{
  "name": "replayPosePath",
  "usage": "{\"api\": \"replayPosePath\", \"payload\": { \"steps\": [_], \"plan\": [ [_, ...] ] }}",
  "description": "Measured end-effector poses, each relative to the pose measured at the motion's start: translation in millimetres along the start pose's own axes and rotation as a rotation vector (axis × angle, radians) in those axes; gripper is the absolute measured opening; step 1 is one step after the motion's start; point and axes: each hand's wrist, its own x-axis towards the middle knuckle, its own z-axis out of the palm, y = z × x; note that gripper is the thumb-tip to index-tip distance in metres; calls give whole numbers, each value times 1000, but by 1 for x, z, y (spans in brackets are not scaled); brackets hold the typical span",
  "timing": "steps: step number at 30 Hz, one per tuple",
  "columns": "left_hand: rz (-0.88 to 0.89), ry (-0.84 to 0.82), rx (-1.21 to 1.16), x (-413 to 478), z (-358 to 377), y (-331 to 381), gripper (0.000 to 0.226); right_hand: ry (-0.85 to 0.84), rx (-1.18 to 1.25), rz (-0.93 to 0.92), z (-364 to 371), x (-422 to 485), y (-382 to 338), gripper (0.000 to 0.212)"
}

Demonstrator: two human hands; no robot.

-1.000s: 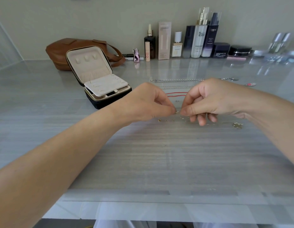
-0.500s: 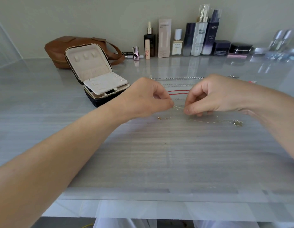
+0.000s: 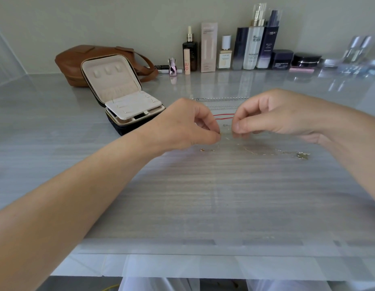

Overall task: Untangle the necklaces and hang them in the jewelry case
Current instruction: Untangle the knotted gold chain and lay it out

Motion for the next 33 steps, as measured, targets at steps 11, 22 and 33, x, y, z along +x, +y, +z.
{"api": "replayPosePath", "payload": {
  "steps": [11, 22, 33],
  "plan": [
    [-41, -119, -131, -2, 4, 1, 19, -64, 110, -33, 0, -2, -3, 16],
    [-67, -52, -185, -1, 3, 2, 14, -59, 119, -29, -2, -2, -3, 15],
    [-152, -39, -311, 2, 1, -4, 12, 56, -283, 62, -8, 1, -7, 19]
  ]
}}
